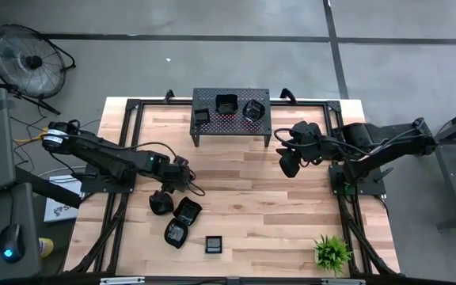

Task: Pick & Place Mini shaped plates
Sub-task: Stack the square plate on top of the square plate on the shelf

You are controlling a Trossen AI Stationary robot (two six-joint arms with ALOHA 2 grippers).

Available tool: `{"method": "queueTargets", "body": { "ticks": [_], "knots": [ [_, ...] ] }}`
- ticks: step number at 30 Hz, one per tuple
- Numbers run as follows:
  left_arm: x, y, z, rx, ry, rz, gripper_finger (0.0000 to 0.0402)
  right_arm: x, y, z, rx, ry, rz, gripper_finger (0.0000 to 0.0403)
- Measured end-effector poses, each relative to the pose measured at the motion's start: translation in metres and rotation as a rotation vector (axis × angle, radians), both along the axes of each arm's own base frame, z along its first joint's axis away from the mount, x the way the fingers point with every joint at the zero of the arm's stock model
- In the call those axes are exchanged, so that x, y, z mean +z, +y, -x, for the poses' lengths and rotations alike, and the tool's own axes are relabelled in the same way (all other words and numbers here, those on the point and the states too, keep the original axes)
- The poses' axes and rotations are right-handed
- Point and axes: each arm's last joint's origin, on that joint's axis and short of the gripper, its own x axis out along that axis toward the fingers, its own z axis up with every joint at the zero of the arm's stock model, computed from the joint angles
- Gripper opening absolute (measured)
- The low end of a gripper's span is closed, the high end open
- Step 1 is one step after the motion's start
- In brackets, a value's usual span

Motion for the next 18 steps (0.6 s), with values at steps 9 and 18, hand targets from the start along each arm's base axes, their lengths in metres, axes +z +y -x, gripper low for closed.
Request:
{"method": "queueTargets", "body": {
  "ticks": [9,18],
  "knots": [
    [-0.0001,0.0006,0.0002,-0.068,0.003,-0.032,0.0115,0.0000,0.0000,0.0000,0.000,0.000,0.000,0.0149],
    [-0.0003,0.0008,0.0003,-0.104,0.004,-0.048,0.0115,0.0000,0.0001,0.0000,0.000,0.000,0.000,0.0149]
  ]
}}
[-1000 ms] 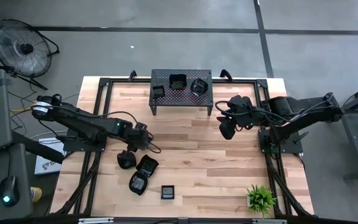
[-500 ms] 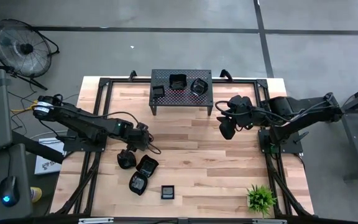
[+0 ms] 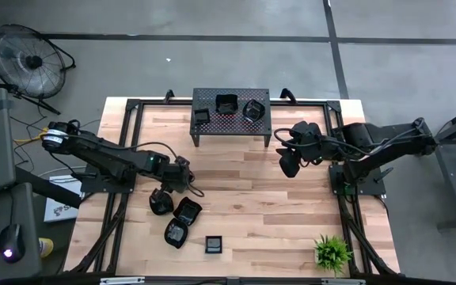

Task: Pick & Place Mini shaped plates
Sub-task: Stack the square plate on top of the square plate on the shelf

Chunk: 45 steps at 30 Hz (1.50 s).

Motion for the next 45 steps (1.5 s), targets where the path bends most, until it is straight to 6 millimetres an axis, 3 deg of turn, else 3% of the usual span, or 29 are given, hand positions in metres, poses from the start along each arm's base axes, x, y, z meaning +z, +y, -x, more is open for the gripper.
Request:
{"method": "queueTargets", "body": {
  "ticks": [23,37,45],
  "knots": [
    [-0.019,0.001,-0.001,0.060,0.073,-0.019,0.0115,0.000,0.000,0.000,0.002,0.000,-0.003,0.0149],
    [-0.019,0.001,0.000,0.085,0.067,-0.017,0.0114,0.000,0.000,0.000,0.006,0.002,0.000,0.0149],
    [-0.015,0.001,-0.003,0.086,0.060,-0.018,0.0050,0.000,0.000,0.000,0.007,0.002,0.002,0.0149]
  ]
}}
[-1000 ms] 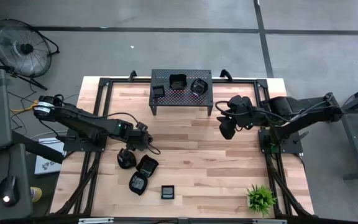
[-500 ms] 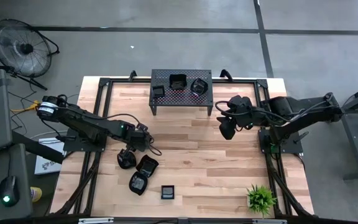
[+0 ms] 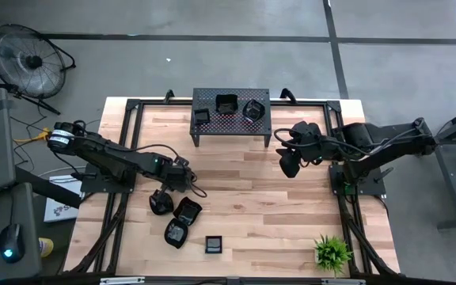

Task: Pick & Place Mini shaped plates
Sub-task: Stack the square plate on top of the square plate on the shelf

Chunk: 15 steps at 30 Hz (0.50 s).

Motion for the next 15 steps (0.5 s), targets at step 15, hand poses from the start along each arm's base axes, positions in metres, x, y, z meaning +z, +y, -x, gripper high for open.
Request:
{"method": "queueTargets", "body": {
  "ticks": [15],
  "knots": [
    [0.0030,-0.0011,0.0006,0.021,-0.010,0.049,0.0004,0.0000,0.0000,0.0000,-0.003,-0.002,-0.004,0.0149]
  ]
}}
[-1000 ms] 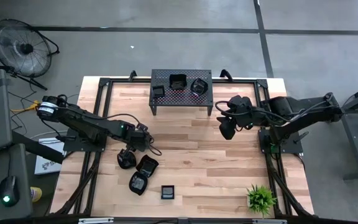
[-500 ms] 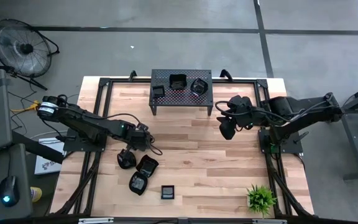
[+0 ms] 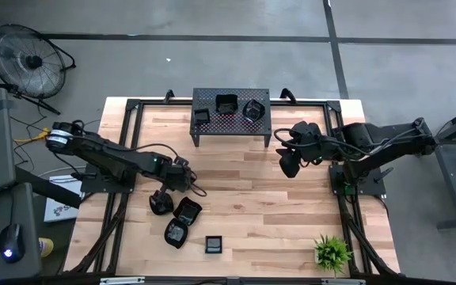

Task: Pick & Place Mini shaped plates
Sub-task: Stack the square plate on top of the square plate on the shelf

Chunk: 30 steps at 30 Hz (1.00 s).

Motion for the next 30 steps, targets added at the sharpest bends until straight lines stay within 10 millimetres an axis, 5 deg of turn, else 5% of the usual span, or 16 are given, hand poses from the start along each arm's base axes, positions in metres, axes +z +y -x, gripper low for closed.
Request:
{"method": "queueTargets", "body": {
  "ticks": [10,30],
  "knots": [
    [0.029,0.002,0.006,0.106,-0.016,-0.018,0.0003,0.000,0.000,0.000,-0.004,-0.001,0.003,0.0149],
    [0.125,0.003,-0.029,0.234,-0.309,-0.128,0.0003,0.000,-0.001,0.000,-0.019,-0.004,0.025,0.0149]
  ]
}}
